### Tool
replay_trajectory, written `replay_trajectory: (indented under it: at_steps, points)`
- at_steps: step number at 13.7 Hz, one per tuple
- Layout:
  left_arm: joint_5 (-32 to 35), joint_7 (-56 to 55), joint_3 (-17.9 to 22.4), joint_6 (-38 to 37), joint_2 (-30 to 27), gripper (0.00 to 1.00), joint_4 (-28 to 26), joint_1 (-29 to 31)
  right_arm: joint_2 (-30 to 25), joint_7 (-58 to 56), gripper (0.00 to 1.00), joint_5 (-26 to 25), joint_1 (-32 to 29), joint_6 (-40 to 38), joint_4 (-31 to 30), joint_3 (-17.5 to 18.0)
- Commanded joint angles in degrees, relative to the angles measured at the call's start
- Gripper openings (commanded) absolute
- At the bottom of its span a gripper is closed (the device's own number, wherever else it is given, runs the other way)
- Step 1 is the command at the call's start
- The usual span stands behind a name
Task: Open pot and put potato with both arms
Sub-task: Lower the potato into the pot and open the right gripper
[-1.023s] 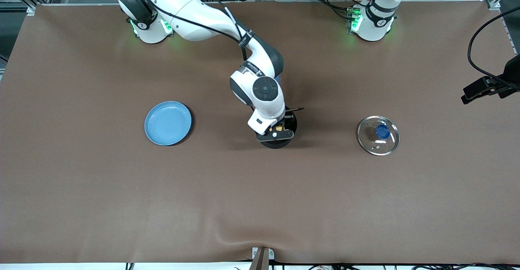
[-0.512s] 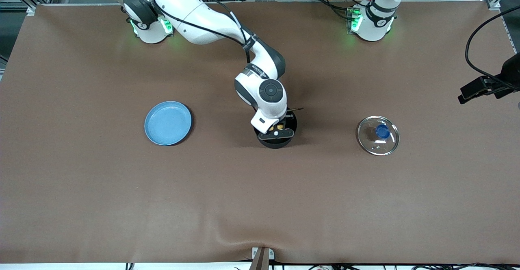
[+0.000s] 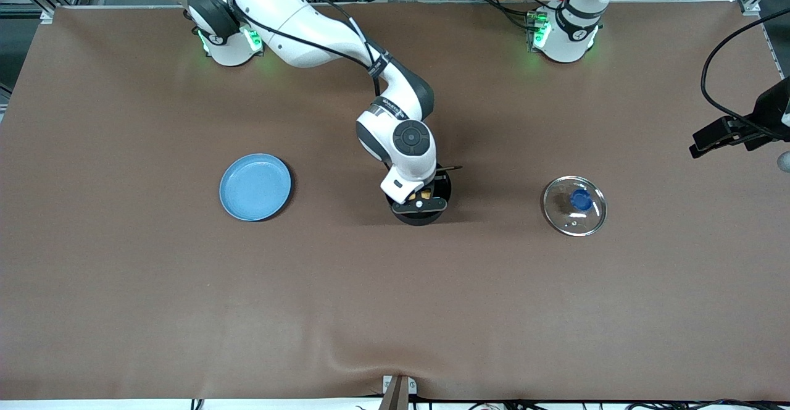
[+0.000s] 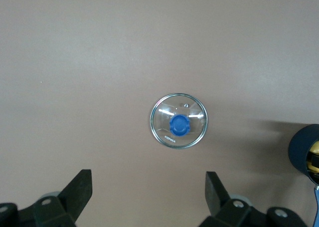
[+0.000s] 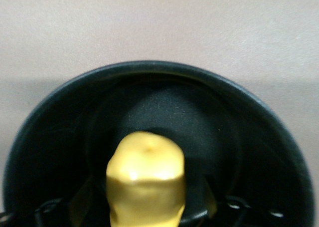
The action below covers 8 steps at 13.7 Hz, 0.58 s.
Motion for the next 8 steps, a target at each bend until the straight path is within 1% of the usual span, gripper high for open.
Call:
replay_trajectory:
  at_steps: [1, 3, 5, 6, 8]
  points:
    - [-1.13, 0.61, -0.11, -0.85, 0.15, 1.00, 0.70, 0.16, -2.19, 1.19, 1.00, -0.44, -0.54, -4.14, 1.62, 0.54]
    - [-1.13, 0.61, -0.11, -0.85, 0.15, 1.00, 0.61, 0.16, -4.47, 1.19, 1.00, 0.34, -1.85, -7.56, 2.32, 0.80]
    - [-1.13, 0.61, -0.11, -0.85, 0.15, 1.00, 0.61, 0.25, -7.28, 1.02, 1.00, 3.24, -4.22, -13.00, 5.38, 0.81]
    - [-1.13, 0.61, -0.11, -0.85, 0.15, 1.00, 0.52, 0.25, -7.82, 1.02, 1.00, 3.86, -5.01, -14.16, 7.32, 0.72]
    - [-1.13, 0.43, -0.11, -0.85, 0.15, 1.00, 0.26, 0.08, -9.31, 0.49, 1.00, 3.25, -5.89, -14.35, 7.95, -0.15]
